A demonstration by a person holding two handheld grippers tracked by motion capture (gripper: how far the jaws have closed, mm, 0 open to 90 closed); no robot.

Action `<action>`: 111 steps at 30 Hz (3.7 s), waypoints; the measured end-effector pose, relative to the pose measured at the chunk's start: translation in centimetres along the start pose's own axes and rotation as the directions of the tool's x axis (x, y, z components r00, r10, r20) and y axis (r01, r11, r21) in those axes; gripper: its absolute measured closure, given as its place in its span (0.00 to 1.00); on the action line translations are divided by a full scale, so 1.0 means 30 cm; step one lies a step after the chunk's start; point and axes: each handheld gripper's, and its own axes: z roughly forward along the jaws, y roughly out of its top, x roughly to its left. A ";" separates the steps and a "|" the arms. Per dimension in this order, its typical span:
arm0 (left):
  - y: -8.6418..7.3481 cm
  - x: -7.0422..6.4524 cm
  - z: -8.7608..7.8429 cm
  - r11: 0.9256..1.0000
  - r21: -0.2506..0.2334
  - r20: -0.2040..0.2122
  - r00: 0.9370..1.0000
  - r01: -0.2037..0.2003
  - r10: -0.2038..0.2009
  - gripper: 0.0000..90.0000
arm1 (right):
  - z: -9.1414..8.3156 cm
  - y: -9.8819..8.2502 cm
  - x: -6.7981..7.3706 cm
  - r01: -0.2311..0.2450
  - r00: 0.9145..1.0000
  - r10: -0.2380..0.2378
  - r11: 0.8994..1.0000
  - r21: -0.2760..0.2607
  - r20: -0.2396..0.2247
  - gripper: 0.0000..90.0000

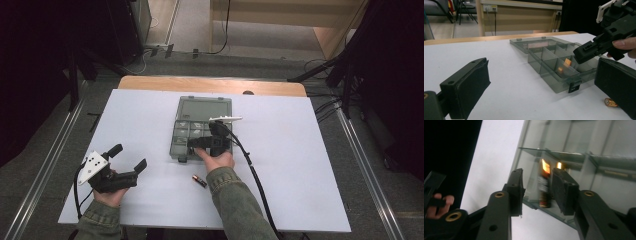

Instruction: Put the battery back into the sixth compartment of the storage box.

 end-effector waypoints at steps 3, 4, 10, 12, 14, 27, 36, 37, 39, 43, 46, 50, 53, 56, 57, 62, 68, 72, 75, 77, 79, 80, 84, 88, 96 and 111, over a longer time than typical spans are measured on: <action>0.000 0.001 0.000 1.000 0.000 0.000 1.000 0.002 -0.002 0.00 | -0.008 -0.001 -0.007 0.023 1.000 -0.023 1.000 -0.013 0.007 0.57; 0.000 0.001 0.000 1.000 0.000 0.001 1.000 0.001 -0.001 0.00 | -0.014 0.000 -0.005 0.034 0.999 -0.034 0.999 -0.014 -0.007 0.50; 0.000 0.000 0.000 1.000 0.001 -0.001 1.000 0.000 0.000 0.00 | -0.073 -0.005 0.015 0.172 0.984 -0.173 0.984 -0.039 -0.035 0.20; 0.000 -0.002 0.000 1.000 0.003 -0.001 1.000 -0.002 0.002 0.00 | -0.092 -0.009 0.019 0.205 0.978 -0.206 0.978 -0.027 -0.014 0.07; -0.001 -0.002 0.000 1.000 0.003 -0.001 1.000 -0.003 0.003 0.00 | -0.109 -0.012 0.022 0.243 0.970 -0.243 0.970 -0.003 0.003 0.02; -0.001 -0.004 0.001 1.000 0.006 -0.003 1.000 -0.005 0.005 0.00 | -0.169 -0.089 0.073 0.506 0.823 -0.542 0.836 0.214 0.171 0.00; 0.000 -0.002 0.000 1.000 0.006 -0.006 1.000 -0.005 0.005 0.00 | -0.128 -0.135 0.118 0.559 0.765 -0.624 0.767 0.317 0.161 0.00; 0.000 -0.001 0.000 1.000 0.005 -0.006 1.000 -0.006 0.006 0.00 | -0.122 -0.140 0.121 0.560 0.758 -0.630 0.761 0.326 0.168 0.00; 0.000 -0.001 -0.001 1.000 0.004 -0.007 1.000 -0.004 0.004 0.00 | -0.113 -0.149 0.126 0.571 0.741 -0.648 0.746 0.343 0.175 0.00; 0.000 -0.001 -0.001 1.000 0.004 -0.007 1.000 -0.006 0.006 0.00 | -0.099 -0.162 0.134 0.575 0.722 -0.667 0.726 0.379 0.182 0.00; 0.000 -0.001 -0.001 1.000 0.004 -0.007 1.000 -0.005 0.005 0.00 | -0.093 -0.170 0.138 0.580 0.709 -0.681 0.711 0.397 0.184 0.00; 0.000 -0.001 -0.001 1.000 0.003 -0.007 1.000 -0.006 0.006 0.00 | -0.084 -0.175 0.138 0.585 0.695 -0.694 0.698 0.413 0.187 0.00; 0.000 -0.001 -0.001 1.000 0.004 -0.008 1.000 -0.006 0.006 0.00 | -0.079 -0.178 0.142 0.581 0.693 -0.695 0.696 0.421 0.193 0.00; 0.000 -0.001 -0.001 1.000 0.004 -0.008 1.000 -0.007 0.007 0.00 | -0.070 -0.182 0.142 0.588 0.684 -0.703 0.688 0.426 0.192 0.00; 0.000 -0.002 -0.001 1.000 0.004 -0.009 1.000 -0.007 0.007 0.00 | -0.066 -0.183 0.142 0.591 0.680 -0.708 0.683 0.430 0.190 0.00; 0.000 -0.002 -0.001 1.000 0.004 -0.008 1.000 -0.006 0.006 0.00 | -0.049 -0.193 0.147 0.590 0.666 -0.720 0.668 0.454 0.196 0.00; 0.000 -0.002 -0.001 1.000 0.006 -0.008 1.000 -0.005 0.005 0.00 | -0.022 -0.207 0.150 0.592 0.641 -0.740 0.646 0.482 0.204 0.00; 0.000 -0.002 0.000 1.000 0.007 -0.008 1.000 -0.005 0.005 0.00 | -0.010 -0.214 0.152 0.577 0.645 -0.735 0.648 0.497 0.211 0.00; 0.000 -0.002 0.000 1.000 0.008 -0.008 1.000 -0.006 0.006 0.00 | -0.001 -0.217 0.150 0.574 0.640 -0.739 0.641 0.510 0.209 0.00; 0.000 -0.002 0.000 1.000 0.009 -0.008 1.000 -0.005 0.005 0.00 | 0.004 -0.220 0.148 0.572 0.635 -0.744 0.633 0.521 0.208 0.02; 0.000 -0.002 0.000 1.000 0.008 -0.008 1.000 -0.005 0.005 0.00 | 0.009 -0.224 0.147 0.573 0.631 -0.750 0.625 0.530 0.201 0.06; 0.000 -0.002 0.000 1.000 0.008 -0.007 1.000 -0.005 0.006 0.00 | 0.011 -0.225 0.147 0.576 0.629 -0.753 0.618 0.535 0.193 0.08; -0.001 -0.002 0.001 1.000 0.009 0.001 1.000 -0.006 0.006 0.00 | 0.020 -0.234 0.144 0.578 0.629 -0.757 0.609 0.543 0.179 0.14; -0.001 -0.001 0.001 1.000 0.010 0.000 1.000 -0.007 0.007 0.00 | 0.024 -0.237 0.138 0.578 0.625 -0.762 0.598 0.555 0.170 0.22; -0.002 -0.003 0.003 1.000 0.010 0.003 1.000 -0.006 0.006 0.00 | 0.016 -0.233 0.137 0.580 0.635 -0.758 0.595 0.556 0.148 0.64; -0.002 -0.002 0.003 1.000 0.009 0.004 1.000 -0.006 0.006 0.00 | 0.028 -0.226 0.126 0.542 0.653 -0.737 0.617 0.570 0.176 0.85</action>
